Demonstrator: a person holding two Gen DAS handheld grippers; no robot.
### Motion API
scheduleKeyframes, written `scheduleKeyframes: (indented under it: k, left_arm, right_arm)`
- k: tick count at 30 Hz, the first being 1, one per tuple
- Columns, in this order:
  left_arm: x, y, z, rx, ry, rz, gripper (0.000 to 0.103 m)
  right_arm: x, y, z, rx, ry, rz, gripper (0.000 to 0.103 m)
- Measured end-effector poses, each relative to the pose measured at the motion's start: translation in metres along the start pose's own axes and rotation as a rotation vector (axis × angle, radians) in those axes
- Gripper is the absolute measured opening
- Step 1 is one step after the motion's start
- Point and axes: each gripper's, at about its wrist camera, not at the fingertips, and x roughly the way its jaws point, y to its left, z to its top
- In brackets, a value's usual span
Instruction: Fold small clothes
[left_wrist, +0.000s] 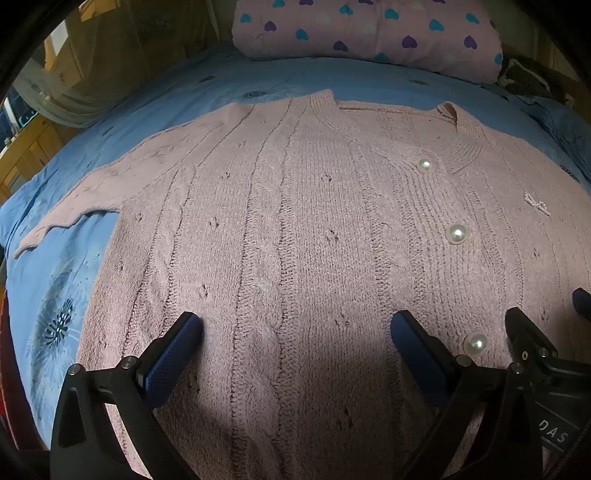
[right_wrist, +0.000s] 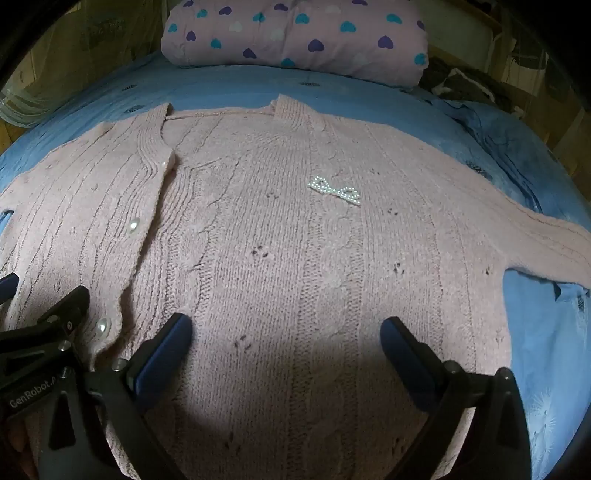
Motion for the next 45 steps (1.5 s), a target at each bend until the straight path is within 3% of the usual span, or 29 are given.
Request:
scheduleKeyframes:
  k: [28,38,42,44,45]
  left_arm:
    - [0.001,0.0,0.0,-0.003,0.001,-0.003,0.089]
    - [0.001,0.013,0.001,-0.058,-0.002,-0.075,0.088]
    - [-0.006,0.041,0.015,-0.127,-0.02,-0.125,0.067]
    - [-0.01,0.071,0.03,-0.199,-0.032,-0.074,0.064]
    - [-0.015,0.097,0.039,-0.282,-0.05,-0.041,0.063]
  right_arm:
    - [0.0,0.0,0.0,-0.001,0.0,-0.001,0.103]
    - [0.0,-0.002,0.0,0.002,0.001,0.003,0.103]
    - [0.0,-0.002,0.0,0.003,0.001,0.004,0.103]
    - [0.001,-0.004,-0.001,0.005,0.001,0.008,0.103]
    - [0.0,-0.005,0.0,0.006,0.001,0.01,0.103]
